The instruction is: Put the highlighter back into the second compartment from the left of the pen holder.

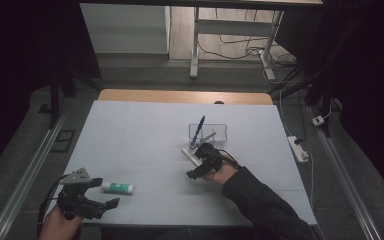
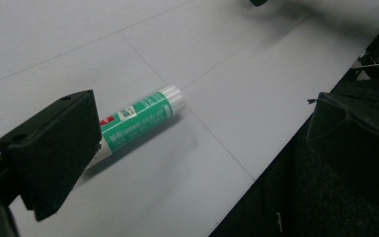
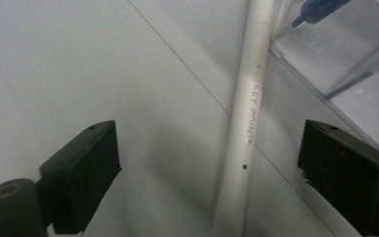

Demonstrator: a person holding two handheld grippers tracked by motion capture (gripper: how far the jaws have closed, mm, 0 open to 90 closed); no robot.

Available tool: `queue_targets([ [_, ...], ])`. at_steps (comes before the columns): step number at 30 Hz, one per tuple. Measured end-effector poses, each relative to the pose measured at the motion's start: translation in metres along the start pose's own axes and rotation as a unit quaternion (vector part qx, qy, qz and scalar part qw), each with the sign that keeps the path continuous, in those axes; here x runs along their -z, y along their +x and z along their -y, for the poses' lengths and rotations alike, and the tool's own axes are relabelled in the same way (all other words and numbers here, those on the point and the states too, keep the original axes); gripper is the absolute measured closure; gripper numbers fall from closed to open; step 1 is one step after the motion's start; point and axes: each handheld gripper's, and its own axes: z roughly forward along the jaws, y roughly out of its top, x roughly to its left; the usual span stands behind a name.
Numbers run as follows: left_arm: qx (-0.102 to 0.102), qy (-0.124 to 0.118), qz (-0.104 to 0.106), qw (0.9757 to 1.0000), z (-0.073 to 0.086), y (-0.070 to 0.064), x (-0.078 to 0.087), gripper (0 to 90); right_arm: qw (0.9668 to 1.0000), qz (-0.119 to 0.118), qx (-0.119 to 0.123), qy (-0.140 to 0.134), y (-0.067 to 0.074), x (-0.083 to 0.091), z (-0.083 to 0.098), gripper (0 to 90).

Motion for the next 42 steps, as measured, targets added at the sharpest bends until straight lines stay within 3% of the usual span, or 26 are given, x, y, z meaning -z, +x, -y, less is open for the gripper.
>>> queue_targets([
  [4,-0.001,0.001,0.0,1.0,0.0,0.0,0.0,0.6,0.9998,0.013,0.012,0.009,0.002,-0.006,-0.004,5.4],
  [6,-0.002,0.001,-0.001,1.0,0.0,0.0,-0.001,0.7,0.9996,0.022,0.015,0.011,0.004,-0.006,-0.006,10.3],
  [8,-0.002,0.002,-0.001,1.0,0.0,0.0,-0.001,0.7,0.9987,0.041,0.029,0.011,0.004,-0.006,-0.008,21.2],
  [12,-0.002,0.003,-0.002,1.0,0.0,0.0,-0.001,0.7,0.9978,0.055,0.036,0.004,0.003,-0.004,-0.01,37.5],
  [20,-0.003,0.006,-0.004,1.0,-0.001,-0.001,-0.001,0.8,0.9979,0.058,0.029,0.005,0.005,-0.004,-0.016,73.4],
  [22,-0.003,0.006,-0.004,1.0,-0.001,-0.001,-0.001,0.8,0.9981,0.056,0.024,0.007,0.006,-0.004,-0.018,77.8],
  [28,-0.003,0.006,-0.004,1.0,-0.001,-0.001,-0.001,0.9,0.9967,0.066,0.043,0.019,0.008,-0.004,-0.019,79.0],
  [32,-0.004,0.006,-0.004,1.0,-0.001,-0.001,-0.001,0.9,0.9979,0.049,0.043,0.006,0.008,-0.001,-0.017,79.0],
  [35,-0.004,0.006,-0.004,1.0,-0.001,-0.001,-0.001,0.9,0.9983,0.036,0.043,-0.016,0.01,0.005,-0.016,79.0],
  [38,-0.004,0.006,-0.005,1.0,-0.001,-0.001,-0.001,0.9,0.997,0.033,0.059,-0.037,0.013,0.014,-0.015,79.0],
  [42,-0.004,0.006,-0.006,1.0,-0.001,-0.001,-0.001,0.9,0.9956,0.029,0.059,-0.066,0.017,0.027,-0.015,79.0],
])
